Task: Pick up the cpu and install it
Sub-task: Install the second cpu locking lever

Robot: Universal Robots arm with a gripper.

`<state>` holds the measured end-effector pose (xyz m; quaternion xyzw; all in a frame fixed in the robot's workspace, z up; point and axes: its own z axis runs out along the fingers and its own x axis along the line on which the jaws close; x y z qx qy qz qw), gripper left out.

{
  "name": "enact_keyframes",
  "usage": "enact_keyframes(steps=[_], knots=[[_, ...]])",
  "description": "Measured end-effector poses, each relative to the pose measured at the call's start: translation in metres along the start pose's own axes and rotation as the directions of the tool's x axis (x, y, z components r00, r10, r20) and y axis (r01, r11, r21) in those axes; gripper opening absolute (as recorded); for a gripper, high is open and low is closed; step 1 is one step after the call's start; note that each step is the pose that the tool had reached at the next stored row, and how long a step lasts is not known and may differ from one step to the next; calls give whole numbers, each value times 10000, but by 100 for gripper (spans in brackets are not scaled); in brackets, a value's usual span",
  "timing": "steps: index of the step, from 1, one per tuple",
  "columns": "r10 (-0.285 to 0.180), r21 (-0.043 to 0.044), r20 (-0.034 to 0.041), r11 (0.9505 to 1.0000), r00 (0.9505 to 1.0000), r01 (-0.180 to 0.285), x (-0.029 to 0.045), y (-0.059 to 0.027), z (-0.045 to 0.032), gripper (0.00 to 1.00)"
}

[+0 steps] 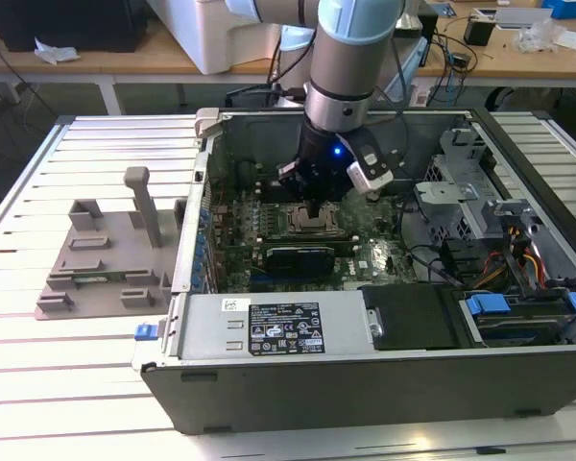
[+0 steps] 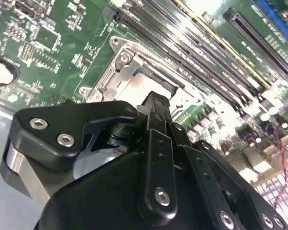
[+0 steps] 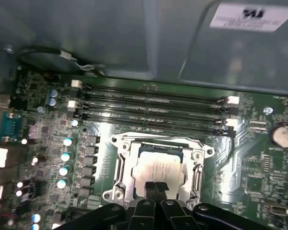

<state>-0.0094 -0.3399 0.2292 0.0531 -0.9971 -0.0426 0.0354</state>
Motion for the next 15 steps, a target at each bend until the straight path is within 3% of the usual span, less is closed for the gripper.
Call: enact_keyframes(steps=[2,7,15], knots=[[0,0,0,10000,10000,0,5,7,-76,11],[0,0,-1,10000,10000,0,23,32,-350,11],[0,-1,0,10000,10000,0,23,32,-354,11]])
